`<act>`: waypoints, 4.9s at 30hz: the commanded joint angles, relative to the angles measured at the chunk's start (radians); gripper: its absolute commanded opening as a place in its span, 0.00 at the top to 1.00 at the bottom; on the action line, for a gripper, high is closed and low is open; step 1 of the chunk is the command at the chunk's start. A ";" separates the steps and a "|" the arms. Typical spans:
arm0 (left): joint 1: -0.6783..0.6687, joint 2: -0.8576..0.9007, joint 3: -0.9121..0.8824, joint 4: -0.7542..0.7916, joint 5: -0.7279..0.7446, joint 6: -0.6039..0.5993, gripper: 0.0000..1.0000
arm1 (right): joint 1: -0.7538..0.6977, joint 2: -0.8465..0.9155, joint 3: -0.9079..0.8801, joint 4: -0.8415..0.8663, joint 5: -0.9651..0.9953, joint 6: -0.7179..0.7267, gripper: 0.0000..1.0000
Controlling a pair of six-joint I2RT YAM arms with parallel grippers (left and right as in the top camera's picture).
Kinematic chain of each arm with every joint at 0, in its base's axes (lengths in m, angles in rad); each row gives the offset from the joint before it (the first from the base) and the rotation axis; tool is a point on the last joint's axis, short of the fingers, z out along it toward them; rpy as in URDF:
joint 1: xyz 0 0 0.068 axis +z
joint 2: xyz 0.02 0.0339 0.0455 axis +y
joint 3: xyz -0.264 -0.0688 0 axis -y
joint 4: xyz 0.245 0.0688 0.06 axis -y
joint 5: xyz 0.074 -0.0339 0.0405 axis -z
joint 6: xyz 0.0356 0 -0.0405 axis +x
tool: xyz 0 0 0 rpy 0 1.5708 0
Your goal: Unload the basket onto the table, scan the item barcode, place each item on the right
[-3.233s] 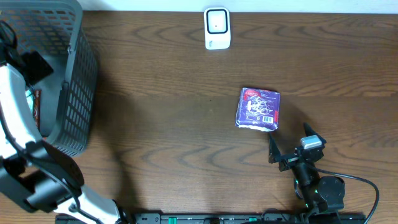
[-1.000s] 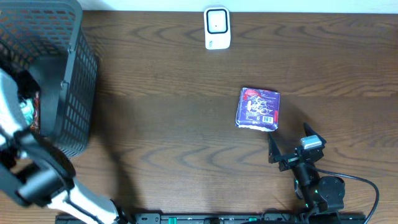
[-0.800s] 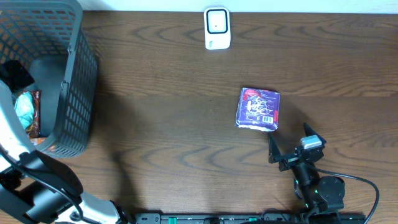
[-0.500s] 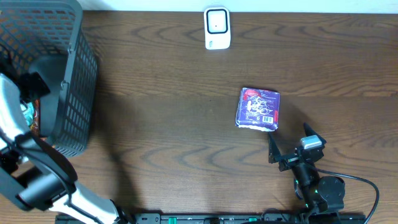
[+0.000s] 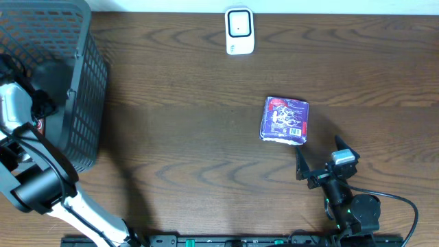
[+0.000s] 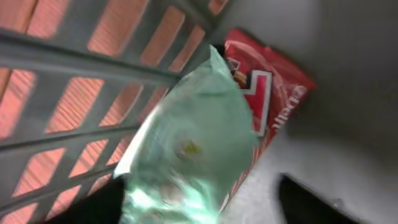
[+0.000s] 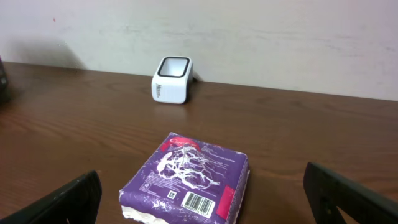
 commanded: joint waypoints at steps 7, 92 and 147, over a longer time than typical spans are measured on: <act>0.003 0.056 0.001 -0.036 -0.020 0.011 0.93 | 0.003 -0.006 -0.002 -0.005 0.008 0.008 0.01; -0.219 -0.688 0.014 0.060 0.369 -0.303 0.26 | 0.003 -0.006 -0.002 -0.004 0.008 0.008 0.01; -0.134 -0.035 0.040 0.055 0.358 -0.154 0.93 | 0.003 -0.006 -0.002 -0.004 0.008 0.008 0.01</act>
